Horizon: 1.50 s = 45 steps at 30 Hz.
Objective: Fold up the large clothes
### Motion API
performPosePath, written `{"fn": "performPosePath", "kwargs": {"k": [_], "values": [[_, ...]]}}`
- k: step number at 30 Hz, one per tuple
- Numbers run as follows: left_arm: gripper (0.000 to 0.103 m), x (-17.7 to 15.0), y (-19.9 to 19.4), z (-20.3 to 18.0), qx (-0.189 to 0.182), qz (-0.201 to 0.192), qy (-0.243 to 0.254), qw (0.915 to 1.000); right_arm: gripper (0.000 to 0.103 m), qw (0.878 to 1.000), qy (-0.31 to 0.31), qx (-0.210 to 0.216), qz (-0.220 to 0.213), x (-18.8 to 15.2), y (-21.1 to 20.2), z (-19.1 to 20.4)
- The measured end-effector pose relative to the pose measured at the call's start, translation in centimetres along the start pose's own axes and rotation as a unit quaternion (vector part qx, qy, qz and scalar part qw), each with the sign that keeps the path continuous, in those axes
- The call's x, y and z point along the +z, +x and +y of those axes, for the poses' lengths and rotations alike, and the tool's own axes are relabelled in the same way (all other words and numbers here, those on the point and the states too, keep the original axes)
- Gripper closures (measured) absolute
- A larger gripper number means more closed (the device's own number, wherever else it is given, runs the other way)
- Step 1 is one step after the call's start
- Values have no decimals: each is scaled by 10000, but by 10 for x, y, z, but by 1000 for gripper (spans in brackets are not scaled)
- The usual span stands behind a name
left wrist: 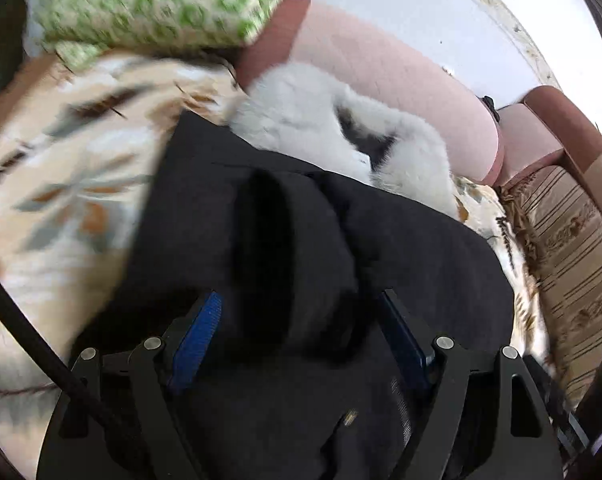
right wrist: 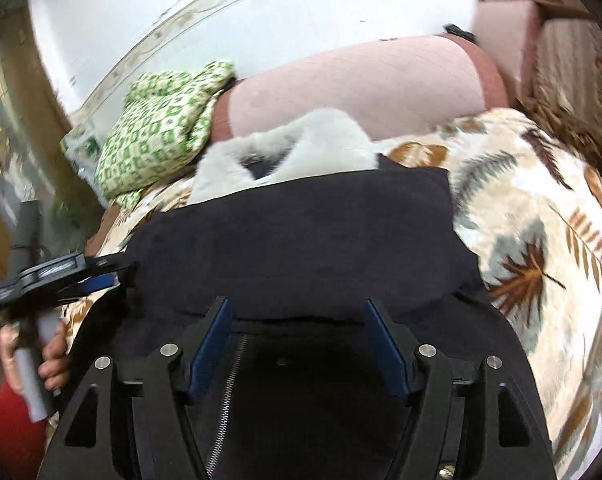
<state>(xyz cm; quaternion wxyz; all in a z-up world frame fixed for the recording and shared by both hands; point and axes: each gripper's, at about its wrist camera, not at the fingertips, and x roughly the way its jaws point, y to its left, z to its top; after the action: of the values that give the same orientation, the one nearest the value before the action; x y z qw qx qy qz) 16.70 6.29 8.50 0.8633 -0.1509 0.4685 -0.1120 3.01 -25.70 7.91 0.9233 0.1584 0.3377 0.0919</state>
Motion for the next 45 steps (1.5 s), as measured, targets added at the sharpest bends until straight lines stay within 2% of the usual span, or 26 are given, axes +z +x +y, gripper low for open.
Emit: {"fn": "performPosePath", "kwargs": {"k": [1, 2, 4, 5, 6, 12, 15, 17, 19, 21, 23, 26, 29, 34, 36, 37, 38, 39, 41, 43, 45], "values": [[25, 3, 10, -1, -28, 66, -107, 9999, 31, 10000, 59, -12, -1, -1, -1, -3], [30, 7, 21, -2, -10, 174, -233, 9996, 31, 9999, 122, -30, -4, 0, -4, -7], [76, 11, 37, -7, 178, 455, -294, 9984, 31, 9997, 238, -103, -38, 3, -9, -17], [80, 13, 41, -10, 147, 617, -297, 9975, 31, 9994, 296, -135, -67, 4, -12, -21], [87, 17, 37, -12, 176, 560, -310, 9978, 31, 9992, 356, -162, -95, 5, -14, -25], [95, 49, -20, -4, 134, -158, -234, 9995, 31, 9981, 519, -215, -247, 26, -26, -41], [94, 56, -24, 10, 249, -228, -269, 9991, 31, 9983, 412, -263, -328, 38, -24, -39], [94, 52, -9, 16, 441, -97, -222, 9987, 31, 9987, 294, -297, -293, 44, -14, -35], [94, 44, 13, 21, 744, 62, -153, 9971, 31, 9989, 164, -412, -165, 49, 7, -31], [94, 38, 26, 27, 855, 111, -180, 9961, 32, 9988, 54, -488, 22, 52, 32, -28], [94, 36, 37, 33, 923, 132, -240, 9954, 39, 9980, -81, -581, 234, 54, 60, -25], [94, 36, 48, 28, 1129, 64, -54, 9936, 40, 9957, -255, -751, 480, 51, 97, -24], [91, 38, 58, 26, 1290, -12, 113, 9916, 36, 9946, -259, -790, 627, 47, 124, -29], [89, 36, 63, 26, 1358, -212, 109, 9904, 33, 9948, -190, -772, 638, 44, 141, -35], [84, 35, 59, 21, 1570, -254, 244, 9870, 33, 9938, -305, -883, 604, 41, 142, -31], [67, 35, 55, 17, 1763, -211, 311, 9836, 32, 9933, -346, -934, 592, 41, 142, -29], [60, 35, 47, 15, 1981, -185, 347, 9794, 32, 9928, -370, -972, 601, 41, 142, -28], [56, 34, 37, 14, 2013, -219, 337, 9787, 31, 9924, -385, -992, 626, 41, 143, -28], [54, 29, 3, 17, 1725, -327, 211, 9842, 31, 9904, -414, -1091, 739, 46, 138, -26], [44, 22, -27, 24, 1569, -398, 95, 9868, 31, 9888, -416, -1149, 854, 51, 119, -19], [37, 8, -65, 40, 1643, -561, 17, 9848, 31, 9935, -266, -849, 716, 50, 87, -19]]}}
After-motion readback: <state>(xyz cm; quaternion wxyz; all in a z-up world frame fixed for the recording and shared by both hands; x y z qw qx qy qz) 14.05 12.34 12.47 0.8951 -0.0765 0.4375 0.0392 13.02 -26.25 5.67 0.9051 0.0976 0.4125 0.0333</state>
